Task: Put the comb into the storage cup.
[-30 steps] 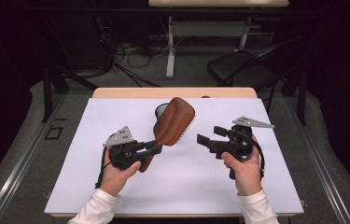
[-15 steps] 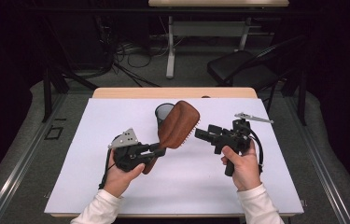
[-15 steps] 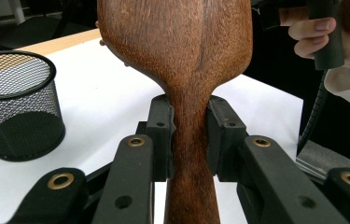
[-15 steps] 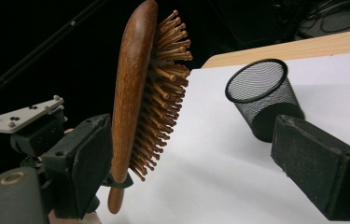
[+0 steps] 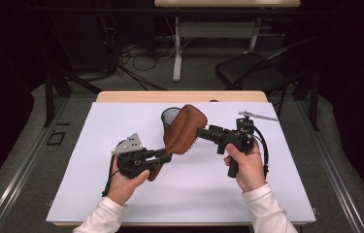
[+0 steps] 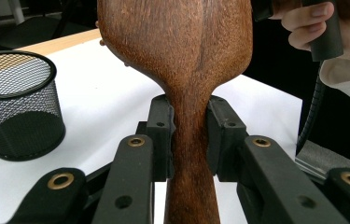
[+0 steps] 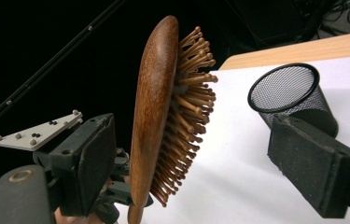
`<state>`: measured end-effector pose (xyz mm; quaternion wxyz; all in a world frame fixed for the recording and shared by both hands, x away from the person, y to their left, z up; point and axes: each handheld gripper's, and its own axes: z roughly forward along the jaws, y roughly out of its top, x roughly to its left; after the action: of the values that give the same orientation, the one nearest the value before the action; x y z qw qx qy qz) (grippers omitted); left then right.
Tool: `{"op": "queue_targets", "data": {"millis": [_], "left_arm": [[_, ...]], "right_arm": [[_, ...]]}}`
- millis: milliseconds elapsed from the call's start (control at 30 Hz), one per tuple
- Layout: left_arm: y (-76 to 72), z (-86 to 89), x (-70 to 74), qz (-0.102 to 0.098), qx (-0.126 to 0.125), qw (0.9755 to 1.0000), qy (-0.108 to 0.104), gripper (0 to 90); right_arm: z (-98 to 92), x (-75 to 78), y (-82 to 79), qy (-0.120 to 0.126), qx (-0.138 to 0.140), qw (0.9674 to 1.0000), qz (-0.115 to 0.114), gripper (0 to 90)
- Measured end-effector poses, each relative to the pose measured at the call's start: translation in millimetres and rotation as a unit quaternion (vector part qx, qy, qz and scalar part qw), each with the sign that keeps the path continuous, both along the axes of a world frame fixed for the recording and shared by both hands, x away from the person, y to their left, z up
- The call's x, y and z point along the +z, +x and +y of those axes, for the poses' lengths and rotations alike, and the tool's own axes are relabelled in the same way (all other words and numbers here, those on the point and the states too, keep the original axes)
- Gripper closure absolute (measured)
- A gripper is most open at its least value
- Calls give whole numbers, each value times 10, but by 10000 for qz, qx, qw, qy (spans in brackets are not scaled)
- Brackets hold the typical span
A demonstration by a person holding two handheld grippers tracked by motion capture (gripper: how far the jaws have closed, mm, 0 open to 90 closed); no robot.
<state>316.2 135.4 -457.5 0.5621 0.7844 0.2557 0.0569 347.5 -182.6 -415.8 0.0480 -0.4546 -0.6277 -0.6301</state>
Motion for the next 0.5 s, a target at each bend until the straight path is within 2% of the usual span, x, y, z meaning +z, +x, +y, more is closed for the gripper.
{"op": "queue_targets", "data": {"millis": [400, 500], "left_arm": [[-12, -19, 1, 7, -38, 10000, 19, 731], [-15, -19, 7, -14, -43, 10000, 3, 731]], "right_arm": [[142, 48, 97, -75, 118, 9999, 29, 154], [169, 67, 112, -58, 108, 9999, 14, 191]]}}
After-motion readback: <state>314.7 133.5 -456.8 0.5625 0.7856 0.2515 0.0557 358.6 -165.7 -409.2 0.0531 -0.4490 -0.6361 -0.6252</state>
